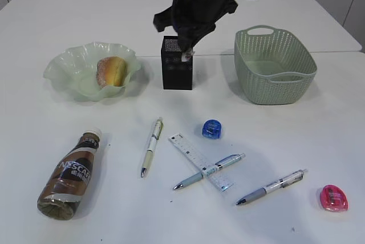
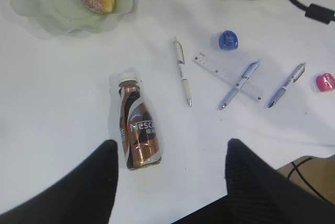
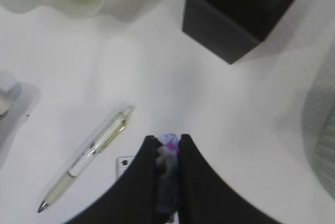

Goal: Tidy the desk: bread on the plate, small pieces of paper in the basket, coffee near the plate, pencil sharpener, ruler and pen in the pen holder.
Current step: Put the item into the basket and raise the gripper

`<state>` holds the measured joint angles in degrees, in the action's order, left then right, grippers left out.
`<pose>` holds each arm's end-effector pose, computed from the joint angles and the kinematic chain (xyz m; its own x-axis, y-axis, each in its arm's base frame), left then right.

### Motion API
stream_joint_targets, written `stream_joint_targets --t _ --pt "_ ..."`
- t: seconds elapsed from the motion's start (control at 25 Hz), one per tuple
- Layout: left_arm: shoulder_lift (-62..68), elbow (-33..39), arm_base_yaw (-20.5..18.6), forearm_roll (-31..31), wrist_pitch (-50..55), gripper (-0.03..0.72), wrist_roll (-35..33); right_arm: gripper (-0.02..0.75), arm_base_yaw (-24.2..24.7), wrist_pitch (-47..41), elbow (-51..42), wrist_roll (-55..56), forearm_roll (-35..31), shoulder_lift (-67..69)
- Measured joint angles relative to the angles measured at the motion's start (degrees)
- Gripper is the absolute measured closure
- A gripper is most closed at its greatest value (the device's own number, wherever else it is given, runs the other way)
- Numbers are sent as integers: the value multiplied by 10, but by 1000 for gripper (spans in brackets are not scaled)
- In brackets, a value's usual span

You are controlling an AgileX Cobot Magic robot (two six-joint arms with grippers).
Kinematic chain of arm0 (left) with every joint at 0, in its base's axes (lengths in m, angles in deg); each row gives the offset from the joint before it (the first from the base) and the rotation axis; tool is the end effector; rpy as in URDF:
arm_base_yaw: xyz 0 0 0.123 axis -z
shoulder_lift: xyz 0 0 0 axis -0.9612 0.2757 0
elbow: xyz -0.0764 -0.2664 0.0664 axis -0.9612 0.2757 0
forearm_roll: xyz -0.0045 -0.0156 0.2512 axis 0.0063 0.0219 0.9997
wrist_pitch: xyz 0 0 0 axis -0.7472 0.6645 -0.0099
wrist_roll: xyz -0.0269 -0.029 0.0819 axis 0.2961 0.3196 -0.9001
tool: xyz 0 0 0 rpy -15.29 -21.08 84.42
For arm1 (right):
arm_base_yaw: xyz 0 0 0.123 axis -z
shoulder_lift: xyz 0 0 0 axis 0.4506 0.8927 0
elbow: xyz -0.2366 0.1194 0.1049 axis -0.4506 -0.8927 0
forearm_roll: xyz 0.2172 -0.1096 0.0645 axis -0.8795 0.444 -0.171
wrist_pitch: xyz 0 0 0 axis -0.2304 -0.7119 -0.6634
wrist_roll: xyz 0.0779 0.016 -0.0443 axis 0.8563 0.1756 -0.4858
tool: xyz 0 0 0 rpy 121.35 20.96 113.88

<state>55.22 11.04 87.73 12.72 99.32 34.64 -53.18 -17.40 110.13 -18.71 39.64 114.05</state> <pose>0.1679 -0.0610 0.4369 -0.7701 0.0909 -0.6314 0.2934 0.9294 -0.2241 0.4363 0.2210 0.2874 -0.8015 -0.4245 -0.4211 -0.4801 0.8767 0.0301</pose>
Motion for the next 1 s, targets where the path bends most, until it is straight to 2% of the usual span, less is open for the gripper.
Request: stream_joint_targets --t 0.2,0.4,0.56,1.0 --pt "0 0 0 0 0 232 0 666 40 -2 20 1 8 0" --pt "0 0 0 0 0 232 0 666 100 -4 29 5 40 0" --pt "0 0 0 0 0 232 0 666 129 -4 29 8 61 0" --pt "0 0 0 0 0 232 1 666 204 -4 29 22 67 0"
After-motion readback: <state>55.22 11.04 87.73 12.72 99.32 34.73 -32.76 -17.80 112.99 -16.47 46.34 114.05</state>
